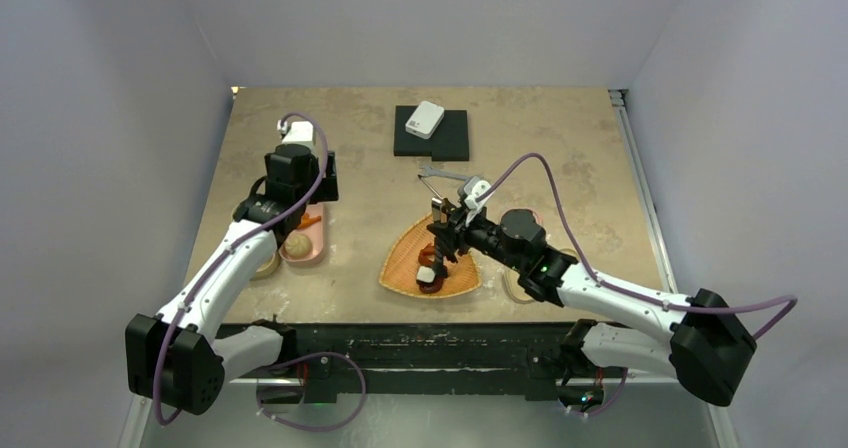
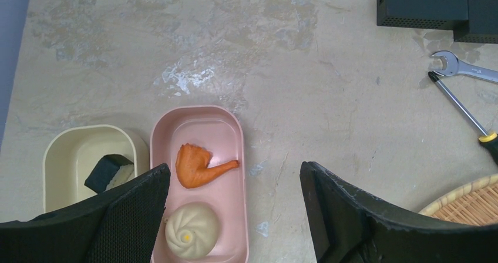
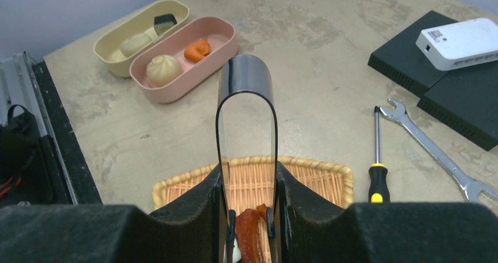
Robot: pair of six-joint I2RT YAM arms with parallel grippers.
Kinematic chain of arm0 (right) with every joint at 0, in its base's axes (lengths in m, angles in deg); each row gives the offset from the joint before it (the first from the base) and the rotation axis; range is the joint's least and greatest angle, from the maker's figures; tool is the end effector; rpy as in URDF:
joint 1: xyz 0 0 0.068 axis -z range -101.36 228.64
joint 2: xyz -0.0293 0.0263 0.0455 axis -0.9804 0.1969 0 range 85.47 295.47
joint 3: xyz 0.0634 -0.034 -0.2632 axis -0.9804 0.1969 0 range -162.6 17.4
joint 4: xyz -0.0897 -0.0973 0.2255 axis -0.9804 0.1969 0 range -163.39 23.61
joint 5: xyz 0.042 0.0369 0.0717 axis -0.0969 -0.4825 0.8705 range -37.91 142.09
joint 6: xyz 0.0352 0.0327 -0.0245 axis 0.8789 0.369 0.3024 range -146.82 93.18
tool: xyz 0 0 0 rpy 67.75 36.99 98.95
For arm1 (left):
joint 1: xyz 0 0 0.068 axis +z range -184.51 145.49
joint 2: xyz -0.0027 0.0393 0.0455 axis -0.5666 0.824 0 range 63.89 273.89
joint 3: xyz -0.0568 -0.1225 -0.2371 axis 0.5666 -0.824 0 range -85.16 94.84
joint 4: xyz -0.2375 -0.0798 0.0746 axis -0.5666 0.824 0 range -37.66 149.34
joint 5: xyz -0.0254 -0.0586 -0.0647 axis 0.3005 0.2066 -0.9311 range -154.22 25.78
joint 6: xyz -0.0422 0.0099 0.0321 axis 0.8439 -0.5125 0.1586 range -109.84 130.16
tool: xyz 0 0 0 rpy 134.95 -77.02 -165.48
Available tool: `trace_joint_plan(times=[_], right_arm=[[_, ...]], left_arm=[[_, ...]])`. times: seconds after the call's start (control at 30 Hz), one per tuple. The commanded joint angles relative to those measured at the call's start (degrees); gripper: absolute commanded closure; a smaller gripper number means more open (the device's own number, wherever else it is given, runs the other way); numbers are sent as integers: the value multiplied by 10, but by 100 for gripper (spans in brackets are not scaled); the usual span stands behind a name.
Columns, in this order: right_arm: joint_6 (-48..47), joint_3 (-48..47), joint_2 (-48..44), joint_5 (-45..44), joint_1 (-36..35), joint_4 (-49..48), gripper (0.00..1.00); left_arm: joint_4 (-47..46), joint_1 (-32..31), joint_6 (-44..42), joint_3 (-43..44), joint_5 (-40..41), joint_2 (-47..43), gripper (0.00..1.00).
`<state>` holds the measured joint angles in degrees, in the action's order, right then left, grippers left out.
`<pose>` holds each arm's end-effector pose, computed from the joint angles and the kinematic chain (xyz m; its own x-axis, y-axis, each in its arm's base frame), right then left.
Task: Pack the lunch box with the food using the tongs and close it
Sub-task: Move the packing box to the center of the board.
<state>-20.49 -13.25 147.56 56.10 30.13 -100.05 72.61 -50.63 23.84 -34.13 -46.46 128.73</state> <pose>0.1611 0.1858 0.2611 -0.1423 0.0051 -0.9898 -0.7825 0.6118 0.1157 0.2426 -0.0587 0.2917 -0.5282 -0.0818 -0.8452 -0.1062 0.9939 -0.0298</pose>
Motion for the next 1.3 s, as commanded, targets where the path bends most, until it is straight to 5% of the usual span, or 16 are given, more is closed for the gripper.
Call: trace_joint_plan(times=[0.0,0.83,1.27], right_arm=[[-16,4,8,-1,-7,-42,67],[-30,15,40,-43,-21,-70,82],[-30,48,-29,-163,-37,-102,84]], left_arm=[[-6,3,-12,11,24,7,19],[6,24,-3,18,3,31,19],[5,25,-1,17,0,26,19]])
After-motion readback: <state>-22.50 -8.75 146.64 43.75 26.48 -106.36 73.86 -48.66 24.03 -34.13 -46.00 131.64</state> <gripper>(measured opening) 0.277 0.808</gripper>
